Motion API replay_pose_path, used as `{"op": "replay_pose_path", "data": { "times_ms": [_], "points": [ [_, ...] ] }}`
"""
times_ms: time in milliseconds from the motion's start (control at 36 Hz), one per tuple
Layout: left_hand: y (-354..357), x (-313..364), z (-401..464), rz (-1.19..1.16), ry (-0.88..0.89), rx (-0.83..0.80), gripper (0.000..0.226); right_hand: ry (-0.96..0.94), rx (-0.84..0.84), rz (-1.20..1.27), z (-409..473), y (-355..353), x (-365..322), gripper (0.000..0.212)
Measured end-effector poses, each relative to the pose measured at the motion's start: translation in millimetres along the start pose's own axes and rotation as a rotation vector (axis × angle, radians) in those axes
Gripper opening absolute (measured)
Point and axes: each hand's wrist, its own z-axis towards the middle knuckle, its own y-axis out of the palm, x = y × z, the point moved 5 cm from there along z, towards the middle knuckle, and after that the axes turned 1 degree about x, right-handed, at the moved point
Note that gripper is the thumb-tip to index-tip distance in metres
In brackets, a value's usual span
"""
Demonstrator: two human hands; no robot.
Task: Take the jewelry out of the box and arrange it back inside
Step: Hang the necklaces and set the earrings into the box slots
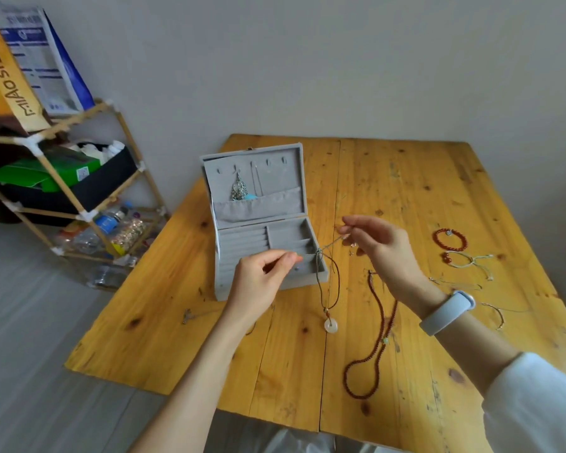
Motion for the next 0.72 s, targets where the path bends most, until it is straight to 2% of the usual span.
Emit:
{"op": "replay_pose_path", "data": {
  "times_ms": [111,167,250,389,444,556,611,722],
  "points": [
    [-15,30,32,0.032,0.09,0.01,0.014,-0.072,-0.36,-0.434,17,23,-28,0.035],
    [-23,44,49,0.067,0.13,0.014,0.012,-0.14,-0.467,-0.483,25,35,-41,0.037],
    [-34,65,70,0.11,0.187,0.031,0.008,-0.157,-0.587,-0.401,34,54,-58,0.017],
    [-52,89,104,0.137,0.245,0.074,0.011,-0.103,-0.519,-0.098,58,69,-76,0.007],
    [-57,97,115,0.131,0.25,0.082,0.008,-0.098,-0.511,-0.034,69,76,-80,0.017],
    [-71,103,135,0.095,0.247,0.137,0.01,-0.07,-0.55,-0.084,86,89,-83,0.008],
    [-78,99,144,0.05,0.225,0.161,0.013,-0.04,-0.543,-0.112,97,90,-81,0.016],
    [-88,72,154,0.012,0.183,0.271,0.018,-0.058,-0.452,-0.186,123,86,-84,0.015]
  ]
}}
